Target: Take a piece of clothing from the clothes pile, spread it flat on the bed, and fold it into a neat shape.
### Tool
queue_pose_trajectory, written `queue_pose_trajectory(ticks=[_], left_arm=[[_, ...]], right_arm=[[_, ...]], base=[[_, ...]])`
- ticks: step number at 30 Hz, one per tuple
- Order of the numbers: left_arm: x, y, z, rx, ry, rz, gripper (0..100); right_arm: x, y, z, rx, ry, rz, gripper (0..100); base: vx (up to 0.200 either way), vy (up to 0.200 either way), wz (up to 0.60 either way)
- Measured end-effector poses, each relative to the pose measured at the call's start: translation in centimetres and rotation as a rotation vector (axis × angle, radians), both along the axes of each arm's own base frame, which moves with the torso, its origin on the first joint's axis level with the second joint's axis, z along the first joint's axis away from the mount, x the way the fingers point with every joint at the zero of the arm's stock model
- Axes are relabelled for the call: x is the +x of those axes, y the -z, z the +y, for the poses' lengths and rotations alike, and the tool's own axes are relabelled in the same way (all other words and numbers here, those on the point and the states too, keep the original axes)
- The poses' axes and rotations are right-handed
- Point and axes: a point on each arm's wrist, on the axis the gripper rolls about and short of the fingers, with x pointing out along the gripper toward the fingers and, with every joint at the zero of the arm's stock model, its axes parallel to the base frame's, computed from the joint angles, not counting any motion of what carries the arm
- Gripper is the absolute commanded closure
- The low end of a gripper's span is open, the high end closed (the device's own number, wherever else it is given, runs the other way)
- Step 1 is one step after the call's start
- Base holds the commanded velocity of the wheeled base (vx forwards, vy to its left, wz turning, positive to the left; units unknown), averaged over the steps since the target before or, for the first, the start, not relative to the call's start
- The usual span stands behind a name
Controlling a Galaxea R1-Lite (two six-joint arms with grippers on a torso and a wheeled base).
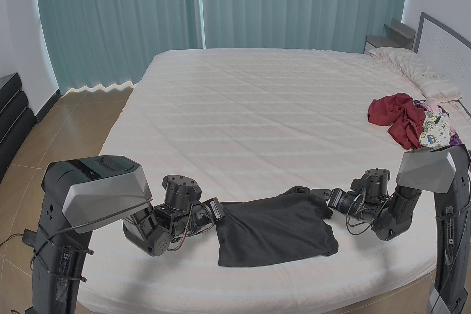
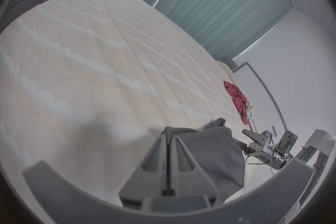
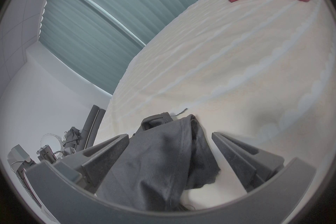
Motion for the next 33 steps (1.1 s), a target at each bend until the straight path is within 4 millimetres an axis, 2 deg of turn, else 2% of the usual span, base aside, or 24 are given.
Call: queue_pose_trajectory(ticks=[9, 10, 19, 33], left_arm=[[-0.1, 0.4, 0.3, 0.006, -0.006, 0.011, 100], [-0.1, 0.4, 0.3, 0.006, -0.006, 0.012, 100], [-0.1, 0.7, 0.4, 0.010, -0.007, 0.016, 100], [0.0, 1.1, 0.5, 0.018, -0.008, 0.019, 100]], right_arm=[[1.3, 1.0, 1.1, 0.024, 0.040, -0.001, 0], [1.5, 1.1, 1.3, 0.025, 0.054, -0.004, 100], [2.2, 1.8, 2.1, 0.027, 0.069, -0.012, 100], [3.3, 1.4, 1.3, 0.080, 0.164, -0.037, 100]], base=[[0.000, 0.000, 0.00], [0.000, 0.000, 0.00], [0.000, 0.000, 0.00], [0.000, 0.000, 0.00]])
